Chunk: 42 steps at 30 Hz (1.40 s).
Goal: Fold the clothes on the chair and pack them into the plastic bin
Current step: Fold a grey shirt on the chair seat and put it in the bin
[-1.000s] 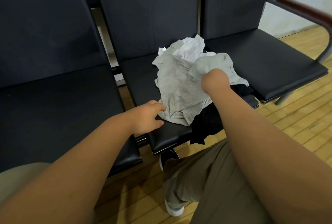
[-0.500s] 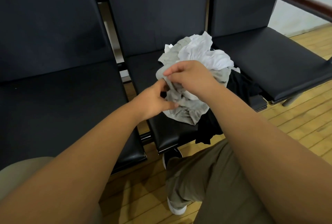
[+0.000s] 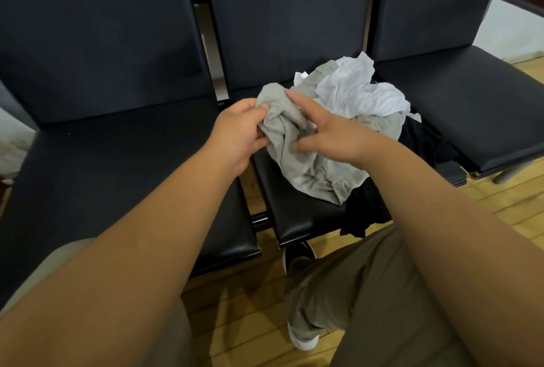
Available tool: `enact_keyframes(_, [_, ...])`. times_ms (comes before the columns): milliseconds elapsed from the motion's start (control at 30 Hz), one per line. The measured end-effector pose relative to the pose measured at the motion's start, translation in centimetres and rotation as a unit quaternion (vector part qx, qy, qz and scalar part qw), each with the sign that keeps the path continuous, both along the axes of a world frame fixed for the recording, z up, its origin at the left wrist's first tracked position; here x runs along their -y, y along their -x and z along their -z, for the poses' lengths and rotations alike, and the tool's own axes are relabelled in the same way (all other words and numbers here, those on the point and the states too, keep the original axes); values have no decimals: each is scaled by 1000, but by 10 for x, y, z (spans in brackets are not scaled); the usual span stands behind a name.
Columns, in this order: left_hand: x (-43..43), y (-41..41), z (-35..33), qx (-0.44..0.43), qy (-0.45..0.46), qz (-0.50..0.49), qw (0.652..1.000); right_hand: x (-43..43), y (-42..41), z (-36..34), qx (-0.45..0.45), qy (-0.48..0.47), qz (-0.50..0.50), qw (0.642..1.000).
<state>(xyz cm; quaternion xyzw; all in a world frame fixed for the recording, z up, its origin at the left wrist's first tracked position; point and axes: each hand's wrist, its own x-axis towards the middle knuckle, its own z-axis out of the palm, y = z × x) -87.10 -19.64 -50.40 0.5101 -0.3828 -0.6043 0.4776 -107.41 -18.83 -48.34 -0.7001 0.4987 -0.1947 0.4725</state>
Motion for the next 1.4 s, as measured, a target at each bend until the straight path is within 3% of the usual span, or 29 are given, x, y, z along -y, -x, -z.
enact_keyframes(133, [-2,-9,-16,-53,-35,-24,998,-3,-17,10,-14,76,45,996])
enact_keyframes(300, [-3,-35,-34,-29,-38,-50,998,6,-39,-6,-1,127,130,983])
enact_keyframes(567, [-27,-100,-74,34,-118,-20,992,-7,-85,-39,147,96,179,968])
enact_keyframes(800, [-67,-169,-107,3,-132,55,990,-20,-133,-52,270,17,155,950])
enact_keyframes(867, [-73,-190,-106,57,-122,24,991,-23,-146,-54,293,-21,141,945])
enact_keyframes(933, [-76,-211,-94,252,-105,-60,960,-26,-159,-53,293,-49,122,947])
enact_keyframes(1000, [-76,-226,-80,506,-57,-97,855,-24,-173,-47,272,-64,110,954])
enact_keyframes(1033, [-78,-228,-75,578,-25,-75,812,-23,-181,-43,258,-71,106,958])
enact_keyframes(1067, [-81,-226,-73,587,-1,-46,809,-23,-188,-39,249,-79,101,960])
enact_keyframes(1167, [-93,-216,-76,422,56,116,897,-23,-207,-32,246,-112,86,959])
enact_keyframes(1200, [-96,-213,-75,388,84,170,902,-23,-212,-32,253,-124,78,956])
enact_keyframes(1267, [-96,-211,-69,429,142,213,866,-24,-219,-31,270,-150,76,948])
enact_keyframes(1333, [-91,-209,-63,514,183,186,817,-23,-221,-31,293,-187,99,932])
enact_keyframes(1400, [-84,-208,-58,552,208,141,795,-23,-220,-31,316,-240,115,910])
